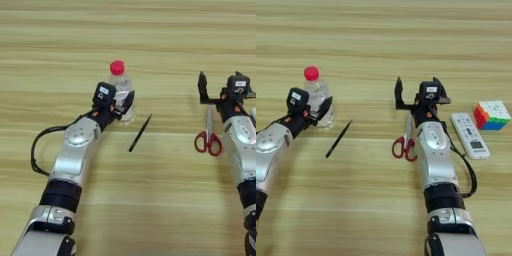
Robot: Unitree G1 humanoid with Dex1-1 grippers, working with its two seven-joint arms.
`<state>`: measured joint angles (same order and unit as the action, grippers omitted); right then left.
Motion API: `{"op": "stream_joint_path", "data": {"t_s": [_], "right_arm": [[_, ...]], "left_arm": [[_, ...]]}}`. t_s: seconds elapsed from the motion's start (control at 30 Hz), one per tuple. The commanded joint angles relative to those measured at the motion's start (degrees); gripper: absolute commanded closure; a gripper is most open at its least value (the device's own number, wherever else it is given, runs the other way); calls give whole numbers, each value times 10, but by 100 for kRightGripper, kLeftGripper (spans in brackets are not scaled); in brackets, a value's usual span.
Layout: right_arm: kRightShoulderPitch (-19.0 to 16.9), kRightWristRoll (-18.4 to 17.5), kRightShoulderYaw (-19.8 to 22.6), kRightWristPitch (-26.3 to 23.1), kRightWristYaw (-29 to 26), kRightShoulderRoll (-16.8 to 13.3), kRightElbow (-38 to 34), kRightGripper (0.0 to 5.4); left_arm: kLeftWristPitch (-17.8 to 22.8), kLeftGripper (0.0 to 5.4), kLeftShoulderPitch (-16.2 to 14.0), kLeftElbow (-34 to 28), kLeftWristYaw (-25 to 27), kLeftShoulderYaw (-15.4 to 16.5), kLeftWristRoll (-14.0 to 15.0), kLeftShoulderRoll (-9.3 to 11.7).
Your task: Move the objects on the table
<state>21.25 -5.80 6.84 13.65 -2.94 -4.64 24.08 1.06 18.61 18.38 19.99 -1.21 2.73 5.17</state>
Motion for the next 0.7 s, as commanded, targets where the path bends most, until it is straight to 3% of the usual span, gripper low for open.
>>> {"op": "stream_joint_path", "data": {"t_s": [0.03, 0.7], "right_arm": [[10, 4, -1, 3, 1, 1, 5, 0], [14, 5, -3, 7, 1, 1, 16, 0]], "left_arm": [[1, 233, -5, -21, -4, 9, 9, 9], [8, 233, -46, -38, -4, 37, 10, 46]]}}
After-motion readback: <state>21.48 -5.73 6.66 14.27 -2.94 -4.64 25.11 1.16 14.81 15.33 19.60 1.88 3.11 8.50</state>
